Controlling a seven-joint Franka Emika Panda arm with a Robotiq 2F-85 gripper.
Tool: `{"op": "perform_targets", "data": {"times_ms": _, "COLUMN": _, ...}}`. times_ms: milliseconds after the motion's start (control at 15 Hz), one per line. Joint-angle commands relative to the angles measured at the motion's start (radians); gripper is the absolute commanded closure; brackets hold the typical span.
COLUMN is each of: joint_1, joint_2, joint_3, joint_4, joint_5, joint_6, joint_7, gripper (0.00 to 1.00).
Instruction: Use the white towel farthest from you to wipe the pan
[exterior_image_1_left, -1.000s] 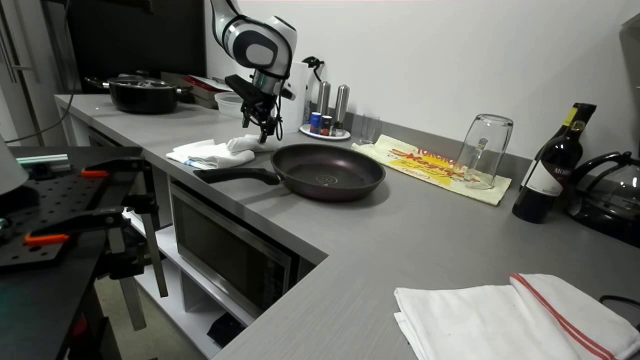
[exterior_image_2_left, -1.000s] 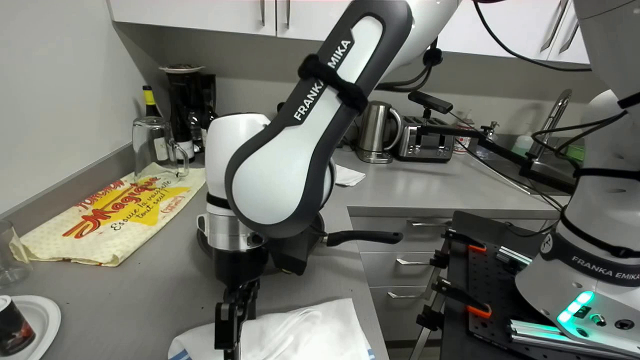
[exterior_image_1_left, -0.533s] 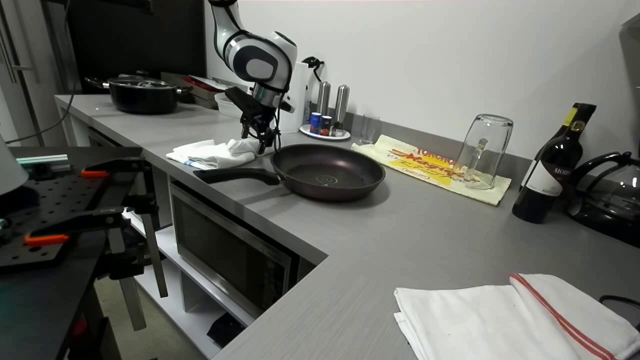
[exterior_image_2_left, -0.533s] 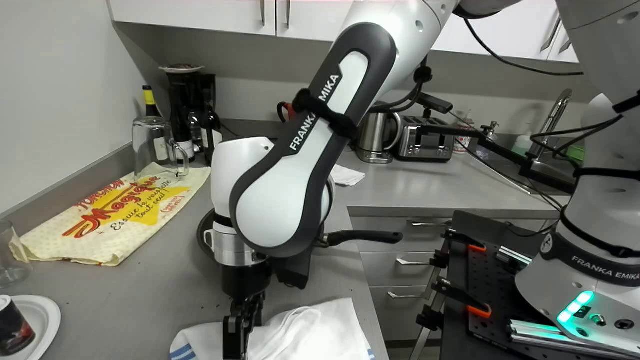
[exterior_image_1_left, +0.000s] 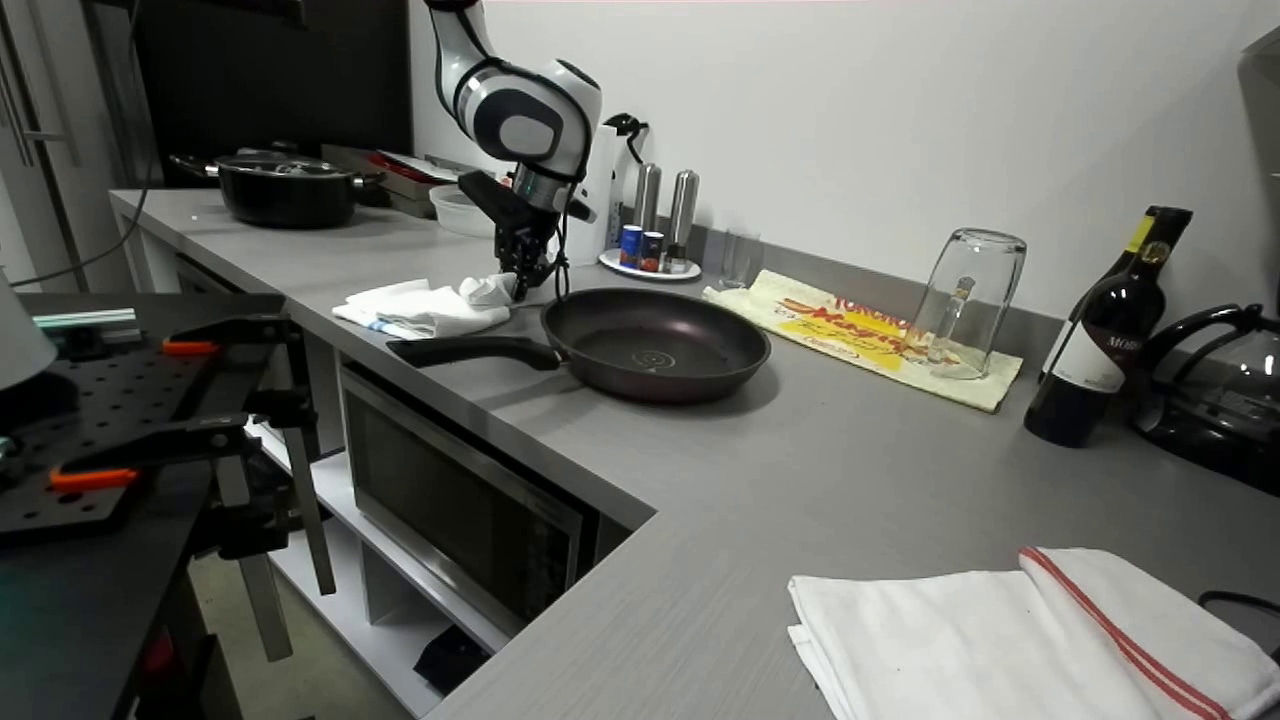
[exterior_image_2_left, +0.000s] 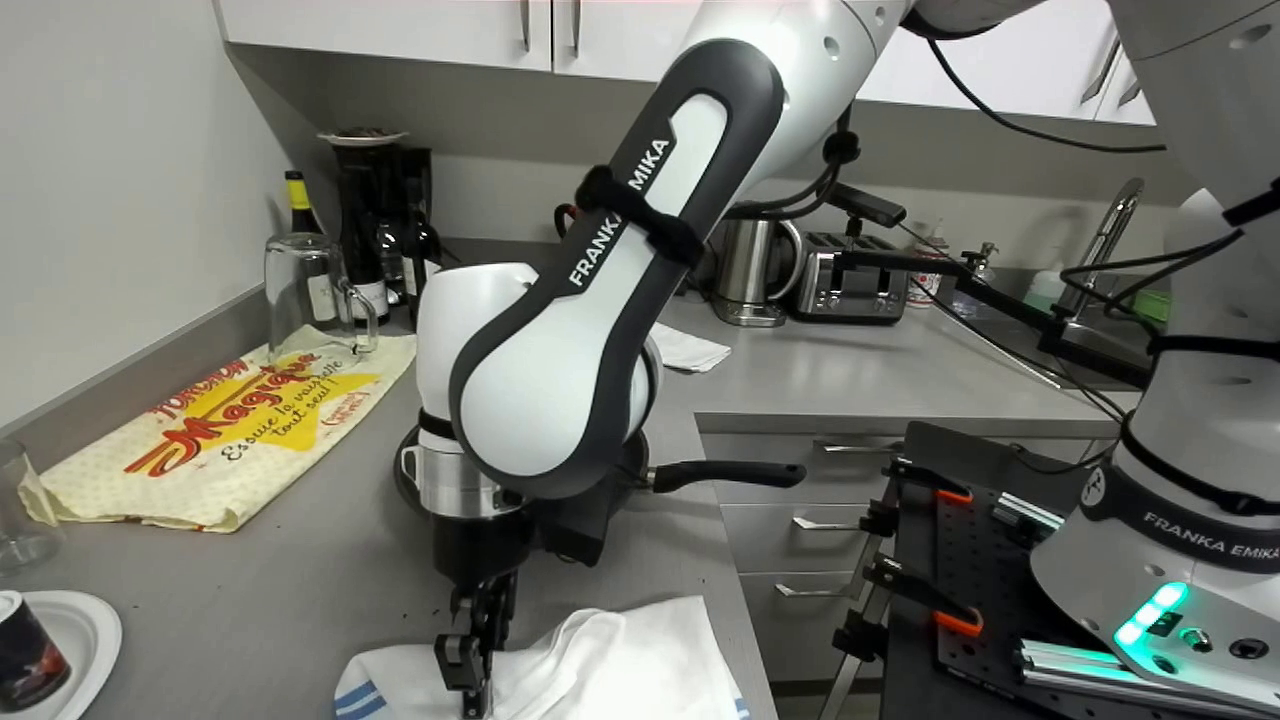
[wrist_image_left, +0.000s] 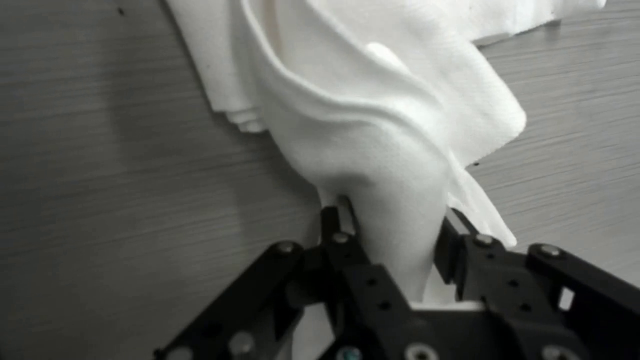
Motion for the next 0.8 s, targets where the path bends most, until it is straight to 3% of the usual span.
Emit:
{"op": "perform_targets", "data": {"times_ms": 0, "joint_1": -0.029, "joint_2": -0.041, "joint_3": 0.024, "joint_4": -0.009, "joint_5": -0.003, "joint_6": -0.03, "joint_7": 0.014, "gripper": 0.92}}
{"op": "perform_targets", "data": {"times_ms": 67, "joint_1": -0.041, "joint_2": -0.075, "joint_3": 0.034, "joint_4": -0.024, "joint_5": 0.003, "joint_6": -0.044, "joint_7": 0.009, "gripper": 1.0}}
{"op": "perform_targets", "data": {"times_ms": 200, "joint_1": -0.058, "joint_2": -0.132, "joint_3": 0.043, "joint_4": -0.044, "joint_5": 0.006, "joint_6": -0.062, "joint_7": 0.004, "gripper": 0.95}}
{"op": "perform_targets", "data": {"times_ms": 733, "joint_1": -0.145, "joint_2": -0.377, "joint_3": -0.008, "joint_4": -0.058, "joint_5": 0.05, "joint_6": -0.18, "joint_7": -0.005, "gripper": 0.96}}
